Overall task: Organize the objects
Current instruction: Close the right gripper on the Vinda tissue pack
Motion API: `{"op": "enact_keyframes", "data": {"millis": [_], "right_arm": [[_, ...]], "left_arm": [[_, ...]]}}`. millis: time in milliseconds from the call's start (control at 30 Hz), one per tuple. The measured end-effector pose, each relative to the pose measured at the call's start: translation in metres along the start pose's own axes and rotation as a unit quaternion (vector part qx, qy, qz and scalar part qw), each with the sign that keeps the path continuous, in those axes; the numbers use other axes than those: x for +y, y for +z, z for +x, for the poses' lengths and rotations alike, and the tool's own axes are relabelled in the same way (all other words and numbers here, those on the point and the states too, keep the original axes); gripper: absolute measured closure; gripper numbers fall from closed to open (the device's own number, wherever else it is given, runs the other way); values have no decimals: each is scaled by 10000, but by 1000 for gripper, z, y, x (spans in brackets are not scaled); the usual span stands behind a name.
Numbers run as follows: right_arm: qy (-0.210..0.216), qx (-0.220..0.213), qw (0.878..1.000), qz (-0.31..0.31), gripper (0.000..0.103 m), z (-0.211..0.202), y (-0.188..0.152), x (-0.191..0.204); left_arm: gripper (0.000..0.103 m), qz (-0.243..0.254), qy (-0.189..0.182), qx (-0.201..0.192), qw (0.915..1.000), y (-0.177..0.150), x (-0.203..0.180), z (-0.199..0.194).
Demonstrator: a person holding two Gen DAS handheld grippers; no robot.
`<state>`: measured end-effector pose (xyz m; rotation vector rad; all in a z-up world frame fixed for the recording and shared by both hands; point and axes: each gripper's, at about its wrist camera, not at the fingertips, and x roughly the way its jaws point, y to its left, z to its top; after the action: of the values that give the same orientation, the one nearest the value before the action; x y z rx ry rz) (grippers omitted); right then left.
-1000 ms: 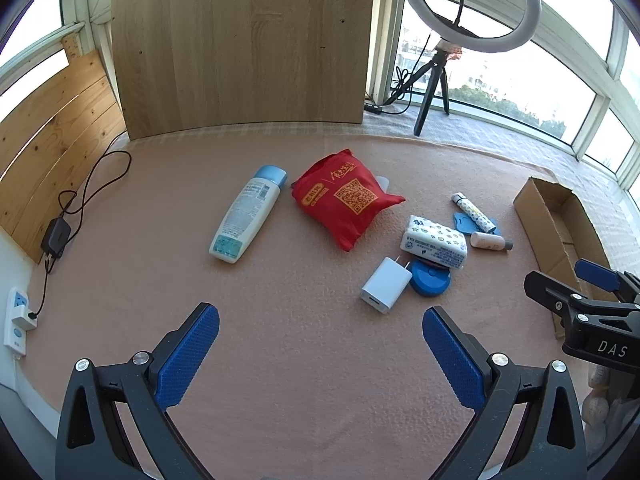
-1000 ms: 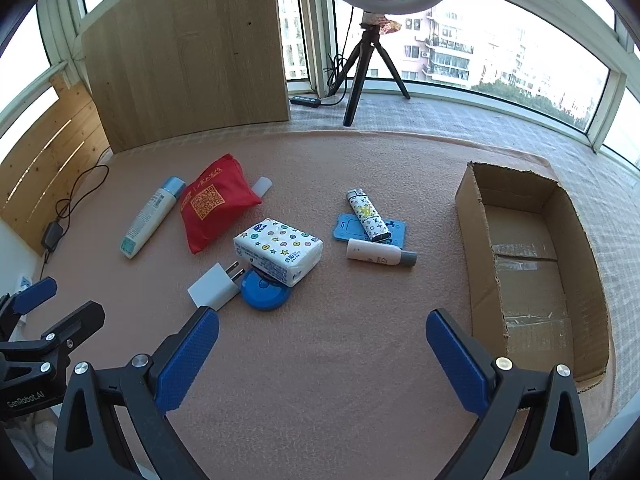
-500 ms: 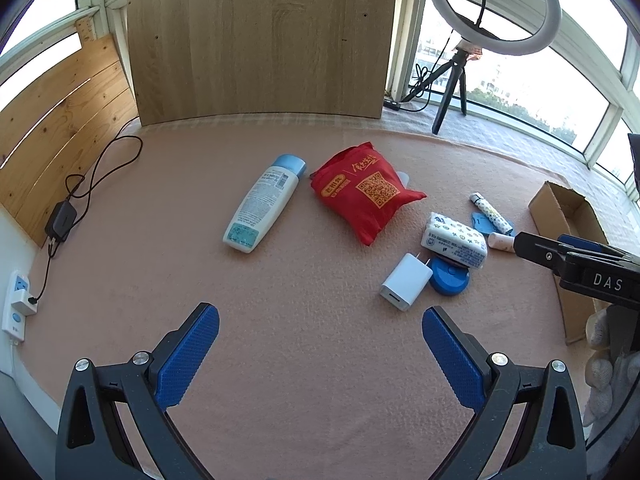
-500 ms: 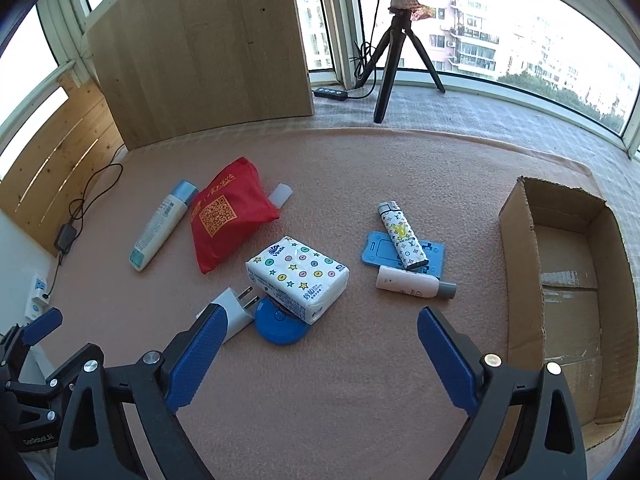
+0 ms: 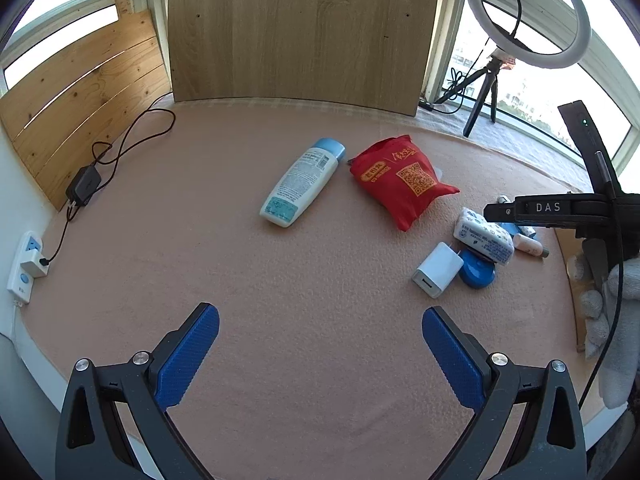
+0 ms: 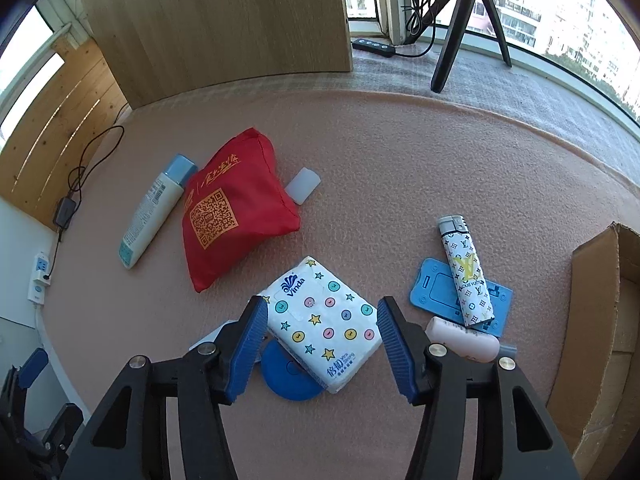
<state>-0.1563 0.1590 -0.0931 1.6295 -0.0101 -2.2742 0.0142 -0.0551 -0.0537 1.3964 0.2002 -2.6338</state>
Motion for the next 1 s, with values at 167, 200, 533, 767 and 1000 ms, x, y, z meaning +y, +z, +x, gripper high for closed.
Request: {"op": "enact_keyframes", "data": {"millis": [167,200,533,767,1000], "right_arm": [[-48,206,9997,-112,53,19,10,7],[-96,228,9995,-173,53,21,12,10],[-756,531,9918,-885,53,43,27,32],[-892,654,9902,-853,53,32,19,16],[-587,726,9954,-222,53,19,-1,-15]], "left_arm": [[0,-244,157,16,9996,-11,18,-5],[0,-291,186,19,9994,-13,22,-6],[0,-574,325,55,9978,-28,43,-16],[0,-578,267,42,9980,-28,43,-18],[0,-338,89,42,9994,-20,27,-15]]}}
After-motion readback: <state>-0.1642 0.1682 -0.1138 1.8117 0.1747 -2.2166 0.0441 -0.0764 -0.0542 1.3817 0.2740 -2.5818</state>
